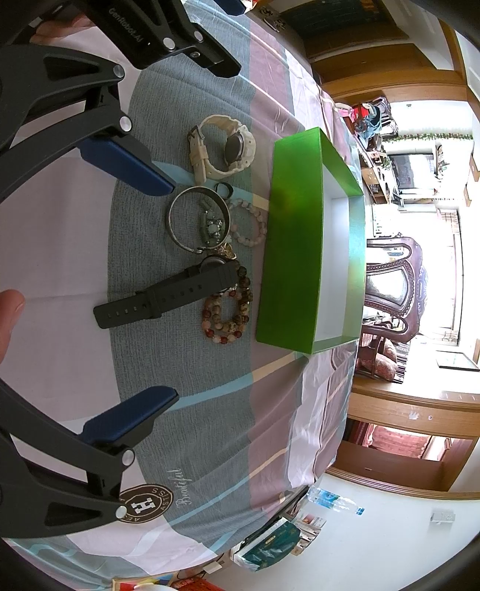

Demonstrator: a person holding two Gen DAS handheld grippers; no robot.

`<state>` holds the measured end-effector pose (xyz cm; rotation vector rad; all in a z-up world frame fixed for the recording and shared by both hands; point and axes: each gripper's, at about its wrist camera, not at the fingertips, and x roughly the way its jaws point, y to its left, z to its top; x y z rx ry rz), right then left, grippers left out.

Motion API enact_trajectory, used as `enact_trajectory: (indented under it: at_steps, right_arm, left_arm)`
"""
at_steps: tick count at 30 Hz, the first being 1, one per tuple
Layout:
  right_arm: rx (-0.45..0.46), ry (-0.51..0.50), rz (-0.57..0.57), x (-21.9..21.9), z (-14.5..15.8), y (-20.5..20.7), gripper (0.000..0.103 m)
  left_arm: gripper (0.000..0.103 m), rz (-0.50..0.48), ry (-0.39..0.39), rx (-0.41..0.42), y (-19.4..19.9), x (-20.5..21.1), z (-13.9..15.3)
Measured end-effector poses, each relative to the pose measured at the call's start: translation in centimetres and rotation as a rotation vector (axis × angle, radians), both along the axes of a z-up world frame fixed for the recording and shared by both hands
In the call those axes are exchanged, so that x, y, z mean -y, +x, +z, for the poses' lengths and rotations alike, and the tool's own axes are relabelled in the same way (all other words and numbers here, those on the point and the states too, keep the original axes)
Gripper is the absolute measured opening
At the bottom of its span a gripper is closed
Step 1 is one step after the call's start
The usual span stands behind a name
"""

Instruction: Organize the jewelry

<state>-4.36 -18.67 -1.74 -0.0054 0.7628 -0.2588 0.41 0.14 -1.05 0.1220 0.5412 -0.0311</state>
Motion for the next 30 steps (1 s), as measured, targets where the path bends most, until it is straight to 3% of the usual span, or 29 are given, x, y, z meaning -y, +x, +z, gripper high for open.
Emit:
enact_trajectory:
  at_steps: [30]
  right_arm:
    - [-0.004,0.002,0.002,-0.08,-0.18,0.15,0.100]
  left_arm:
    - [0.100,-0.001,0.002,-0.015,0.15,0.29,-0.56]
